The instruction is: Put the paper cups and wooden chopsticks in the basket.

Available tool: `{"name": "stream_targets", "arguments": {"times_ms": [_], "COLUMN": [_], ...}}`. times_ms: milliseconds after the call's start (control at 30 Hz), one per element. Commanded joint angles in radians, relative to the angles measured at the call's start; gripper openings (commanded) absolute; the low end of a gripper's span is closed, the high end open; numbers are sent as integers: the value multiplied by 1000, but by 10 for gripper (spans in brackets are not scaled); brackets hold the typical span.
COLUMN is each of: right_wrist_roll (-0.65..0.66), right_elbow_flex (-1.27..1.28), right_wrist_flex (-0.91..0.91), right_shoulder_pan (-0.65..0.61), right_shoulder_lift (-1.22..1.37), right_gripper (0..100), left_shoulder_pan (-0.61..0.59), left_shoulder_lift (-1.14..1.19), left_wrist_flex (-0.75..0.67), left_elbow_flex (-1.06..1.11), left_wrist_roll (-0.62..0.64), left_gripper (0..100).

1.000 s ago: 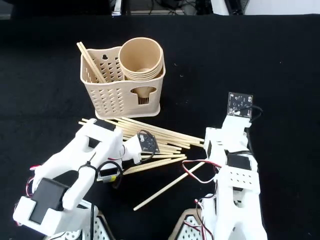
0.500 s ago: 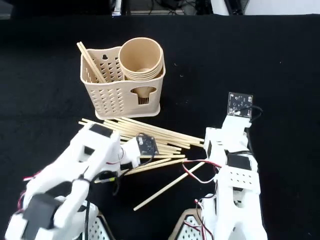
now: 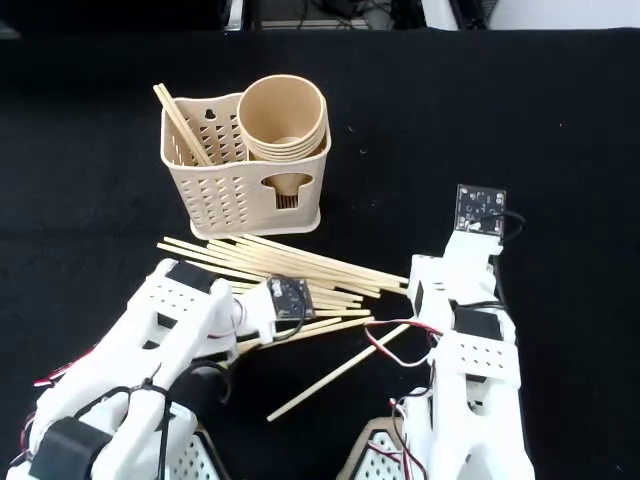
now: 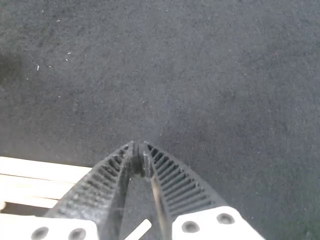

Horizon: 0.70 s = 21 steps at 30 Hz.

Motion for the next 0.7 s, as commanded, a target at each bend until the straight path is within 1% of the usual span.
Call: {"name": "stream_targets", "arguments": {"times_ms": [0, 100, 200, 333, 433, 500, 600, 667], "right_wrist_roll": [12, 12, 12, 12, 12, 12, 12, 12], "right_elbow_flex": [-8, -8, -8, -8, -8, -8, -8, -8], "right_wrist_flex": [-21, -21, -21, -21, -21, -21, -21, -21], "right_shoulder_pan": [-12, -12, -12, -12, -12, -12, -12, -12], "right_shoulder_lift": [-21, -21, -21, -21, -21, -21, -21, -21], "right_gripper": [21, 21, 21, 21, 21, 21, 21, 21], "left_shoulder_pan": [-5, -4, -1, 7, 8, 8, 10, 35], "left_shoulder_lift": [-23, -21, 15, 147, 253, 299, 307, 308], "left_wrist_flex": [-54, -110, -147, -219, -224, -229, -224, -219], "left_elbow_flex": [-24, -22, -24, -59, -116, -130, -134, -125], "left_wrist_roll": [6, 8, 48, 107, 167, 180, 180, 183], "left_gripper": [273, 273, 273, 273, 273, 269, 202, 143]}}
